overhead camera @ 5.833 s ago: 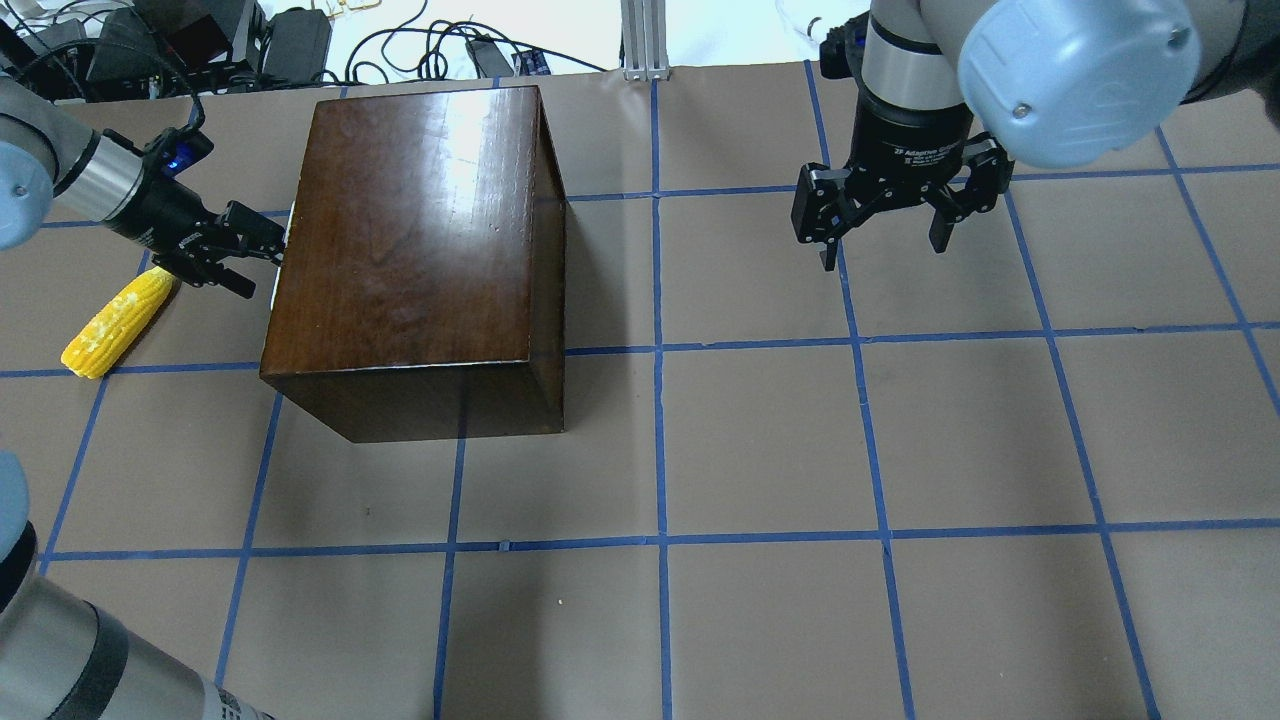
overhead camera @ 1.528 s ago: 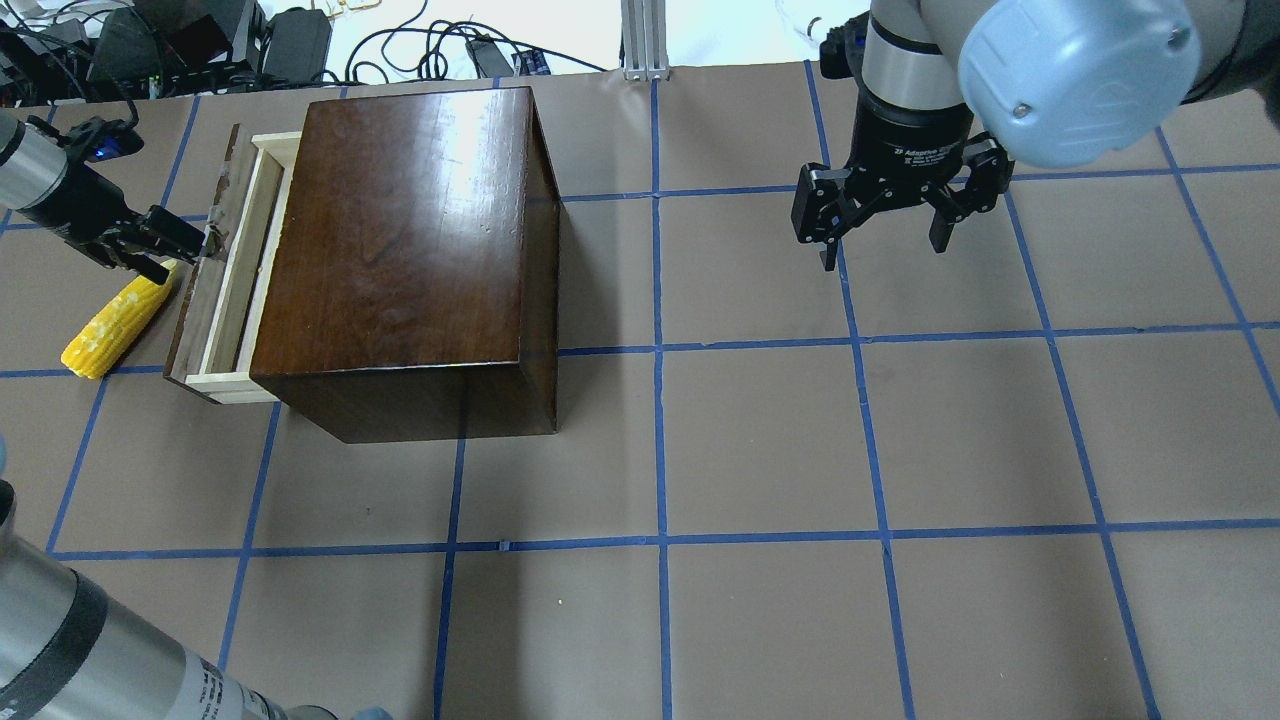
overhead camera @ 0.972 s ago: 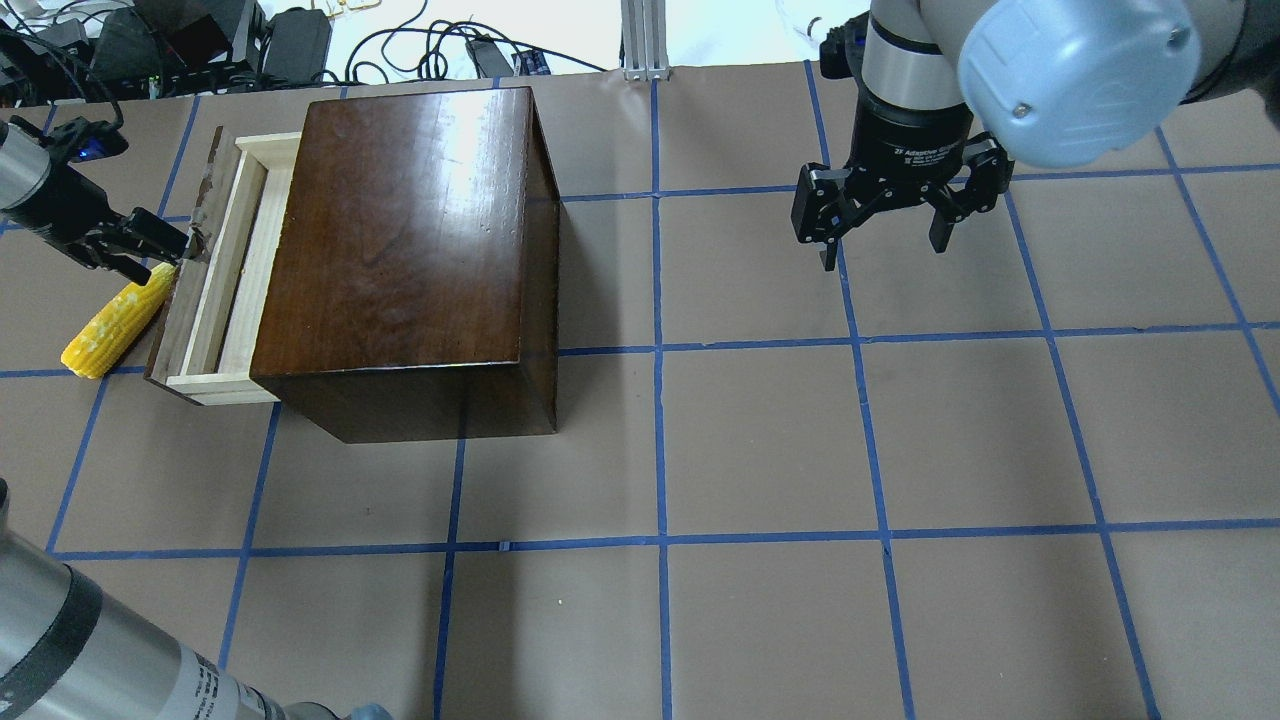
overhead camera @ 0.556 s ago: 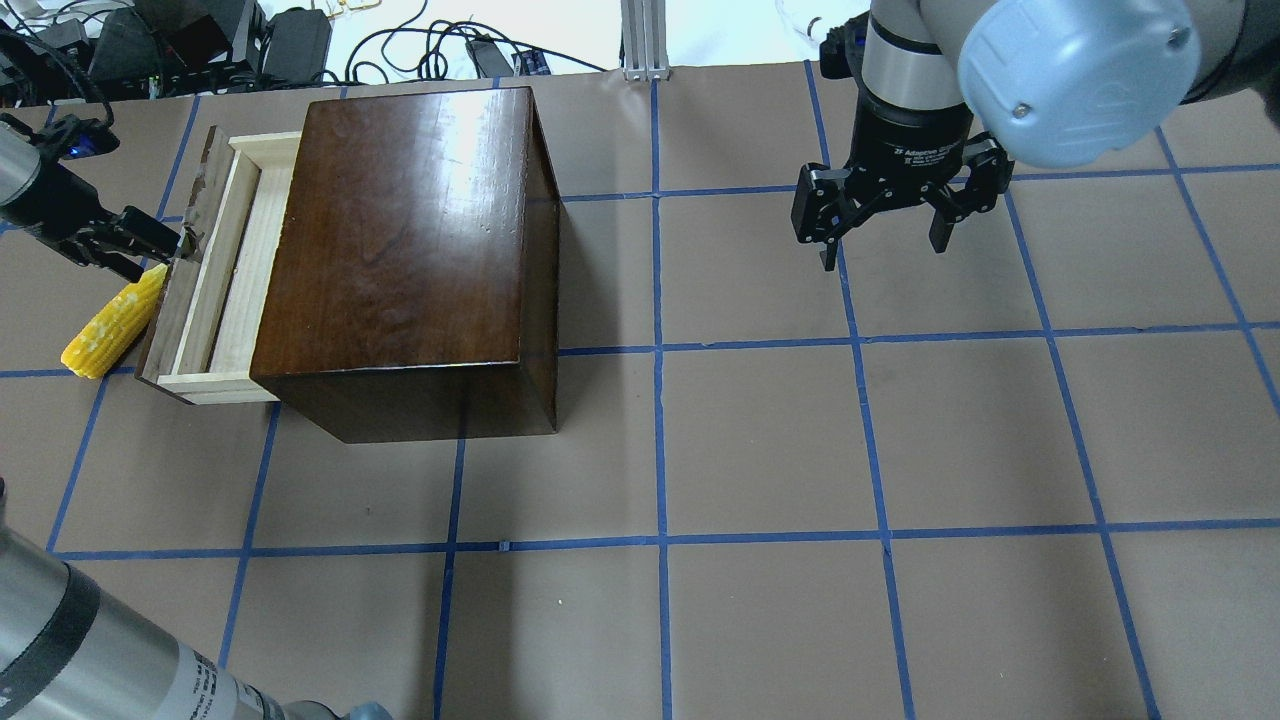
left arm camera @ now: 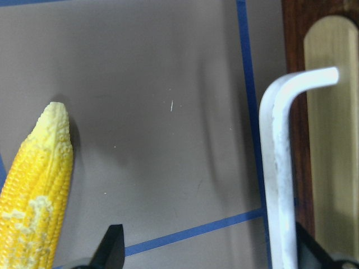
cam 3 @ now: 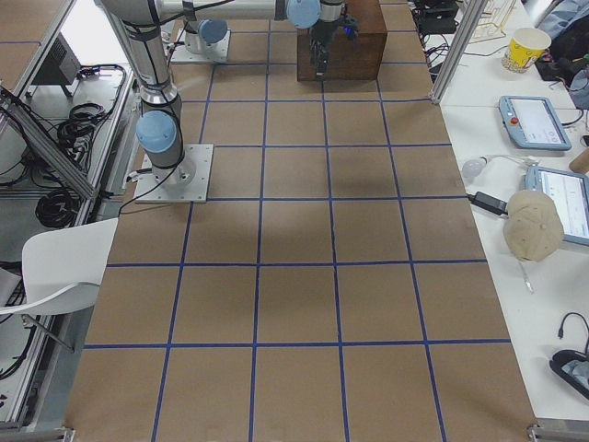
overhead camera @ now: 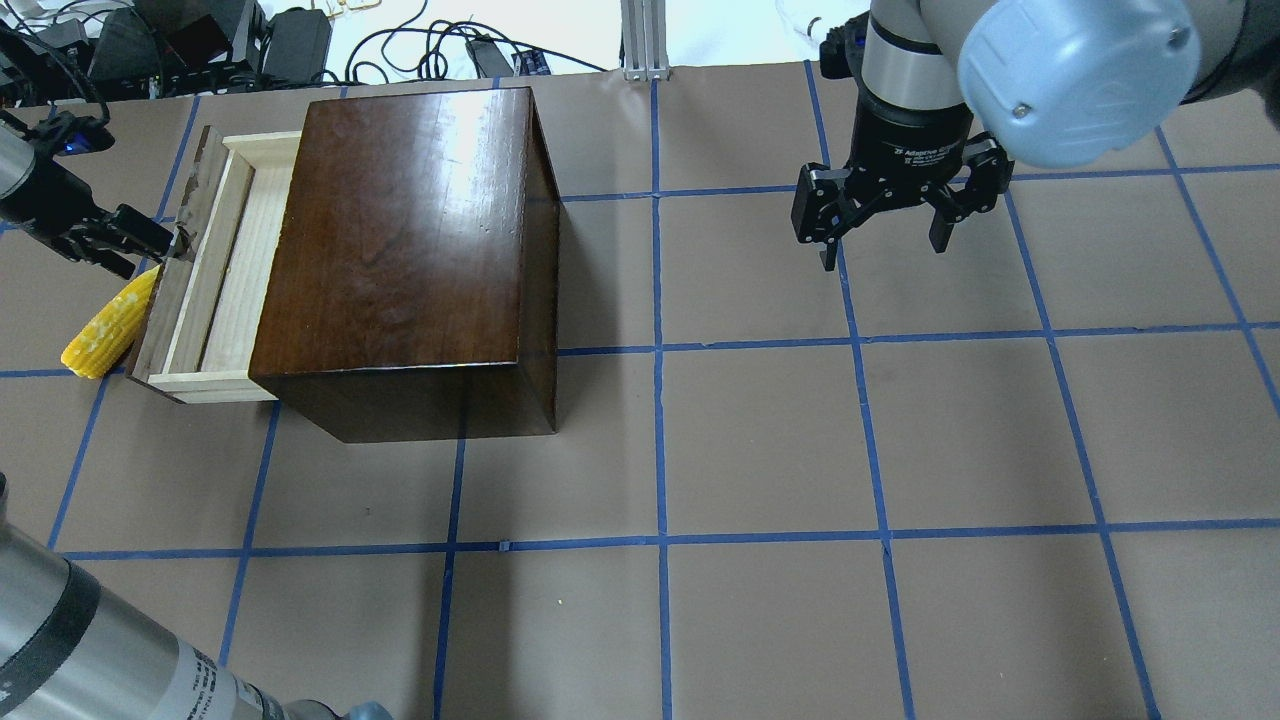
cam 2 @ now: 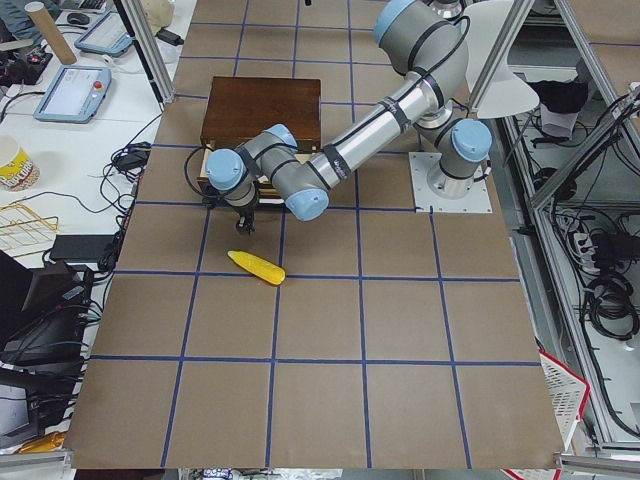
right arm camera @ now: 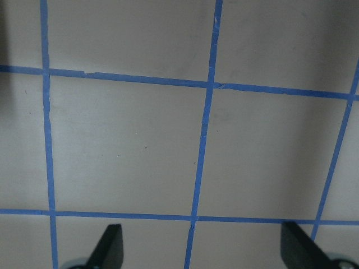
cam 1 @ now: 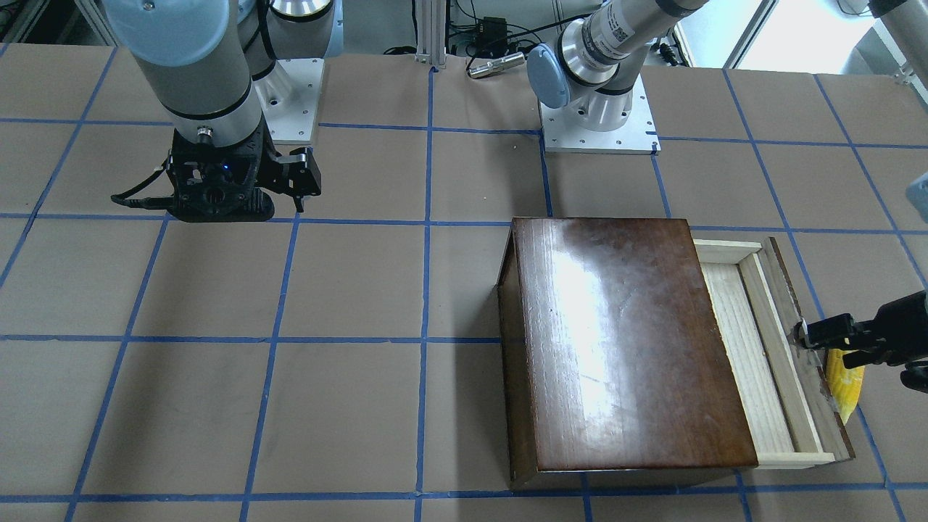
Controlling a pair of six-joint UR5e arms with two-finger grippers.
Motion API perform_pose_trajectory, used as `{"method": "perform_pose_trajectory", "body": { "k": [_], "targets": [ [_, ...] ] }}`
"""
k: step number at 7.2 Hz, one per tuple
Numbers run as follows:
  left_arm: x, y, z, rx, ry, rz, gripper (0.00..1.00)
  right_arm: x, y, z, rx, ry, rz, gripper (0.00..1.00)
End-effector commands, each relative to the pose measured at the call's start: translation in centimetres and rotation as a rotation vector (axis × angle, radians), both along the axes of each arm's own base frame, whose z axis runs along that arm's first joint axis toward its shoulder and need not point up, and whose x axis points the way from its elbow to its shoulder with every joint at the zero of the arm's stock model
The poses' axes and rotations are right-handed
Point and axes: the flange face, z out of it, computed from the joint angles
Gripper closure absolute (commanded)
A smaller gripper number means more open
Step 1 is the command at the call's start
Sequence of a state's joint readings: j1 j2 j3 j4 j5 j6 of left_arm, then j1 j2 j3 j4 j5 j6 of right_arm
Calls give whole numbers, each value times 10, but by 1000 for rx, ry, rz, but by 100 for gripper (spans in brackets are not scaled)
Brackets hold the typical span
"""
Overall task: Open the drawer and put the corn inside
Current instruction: 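Release the handle and raise the left gripper away from the drawer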
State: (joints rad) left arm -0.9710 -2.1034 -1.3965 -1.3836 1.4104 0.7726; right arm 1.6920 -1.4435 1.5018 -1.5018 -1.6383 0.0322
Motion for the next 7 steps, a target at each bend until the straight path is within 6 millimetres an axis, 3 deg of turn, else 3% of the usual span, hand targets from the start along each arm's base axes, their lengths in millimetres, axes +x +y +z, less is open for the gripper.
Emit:
{"method": "perform_pose_trajectory", "body": {
  "k": [1,5,7],
  "targets": [
    [-1,2,11,-9,-4,1,0,0,0,0,0,0,0,0],
    [15,10,43,-15,-91,-11,0,0,0,0,0,0,0,0],
    [51,20,51,-23,-154,-138,0,0,0,0,0,0,0,0]
  ]
}}
